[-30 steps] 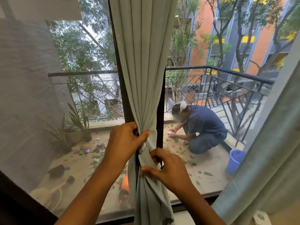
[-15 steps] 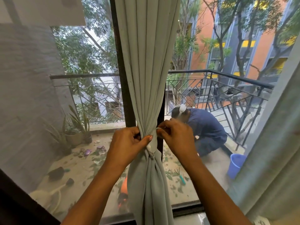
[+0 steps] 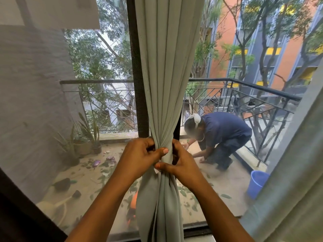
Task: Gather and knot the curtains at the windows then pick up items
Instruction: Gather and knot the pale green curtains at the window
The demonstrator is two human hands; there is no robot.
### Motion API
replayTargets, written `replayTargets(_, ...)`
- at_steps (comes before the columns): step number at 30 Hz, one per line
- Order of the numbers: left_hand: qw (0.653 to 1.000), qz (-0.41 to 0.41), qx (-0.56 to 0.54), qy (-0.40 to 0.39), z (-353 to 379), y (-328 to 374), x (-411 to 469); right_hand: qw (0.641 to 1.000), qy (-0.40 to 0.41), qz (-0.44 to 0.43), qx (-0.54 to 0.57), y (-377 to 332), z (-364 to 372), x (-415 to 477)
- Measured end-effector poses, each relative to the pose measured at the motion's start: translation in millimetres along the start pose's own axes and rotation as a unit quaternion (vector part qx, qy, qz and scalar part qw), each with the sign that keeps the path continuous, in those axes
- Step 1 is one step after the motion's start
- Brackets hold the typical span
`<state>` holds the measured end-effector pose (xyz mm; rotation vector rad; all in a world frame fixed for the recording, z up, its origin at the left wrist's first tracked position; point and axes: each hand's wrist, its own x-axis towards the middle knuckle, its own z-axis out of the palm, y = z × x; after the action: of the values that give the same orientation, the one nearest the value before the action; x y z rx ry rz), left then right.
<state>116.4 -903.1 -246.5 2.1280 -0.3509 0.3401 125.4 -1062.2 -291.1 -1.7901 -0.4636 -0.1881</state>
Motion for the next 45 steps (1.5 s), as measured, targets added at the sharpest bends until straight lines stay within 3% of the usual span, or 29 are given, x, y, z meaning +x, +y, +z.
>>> replayTargets(3, 0.999, 0.005, 0.026, -0.027, -5, -2, 3, 0.996, 0.077, -0.015, -0.051, -2, 5, -1)
replayTargets(5, 0.998, 0.021, -0.022, -0.047, -9, -2, 1, 0.990, 0.116, -0.026, -0.076, -6, 8, -2)
replayTargets(9, 0.976, 0.025, -0.179, 0.118, -16, -18, 3, 0.983, 0.149, -0.033, -0.100, -10, 7, 0)
replayTargets(10, 0.978, 0.009, -0.172, 0.119, -19, -26, 3, 0.983, 0.149, -0.030, -0.103, -10, 6, 0)
replayTargets(13, 0.997, -0.041, -0.064, -0.029, -16, -46, 2, 0.984, 0.144, -0.025, -0.106, -11, 0, -1)
replayTargets(14, 0.998, -0.041, -0.023, -0.046, -13, -49, 0, 0.984, 0.142, -0.024, -0.109, -12, -1, -1)
replayTargets(18, 0.998, -0.018, 0.066, 0.016, -14, -43, -3, 0.984, 0.132, -0.019, -0.118, -12, 4, 1)
replayTargets(22, 0.997, -0.005, 0.071, 0.037, -23, -36, -7, 0.983, 0.132, -0.015, -0.129, -9, 7, 2)
replayTargets(28, 0.990, -0.055, -0.128, -0.031, -47, -34, 3, 0.984, 0.110, -0.021, -0.135, -10, 15, 2)
replayTargets(37, 0.933, -0.125, -0.331, -0.066, -28, -18, 8, 0.980, 0.157, -0.033, -0.120, -7, 19, 2)
replayTargets(40, 0.944, -0.087, -0.314, -0.056, -24, -21, 11, 0.980, 0.158, -0.037, -0.115, -1, 19, 4)
replayTargets(45, 0.987, 0.030, -0.153, 0.039, -14, -19, 20, 0.979, 0.156, -0.072, -0.109, 7, 21, 1)
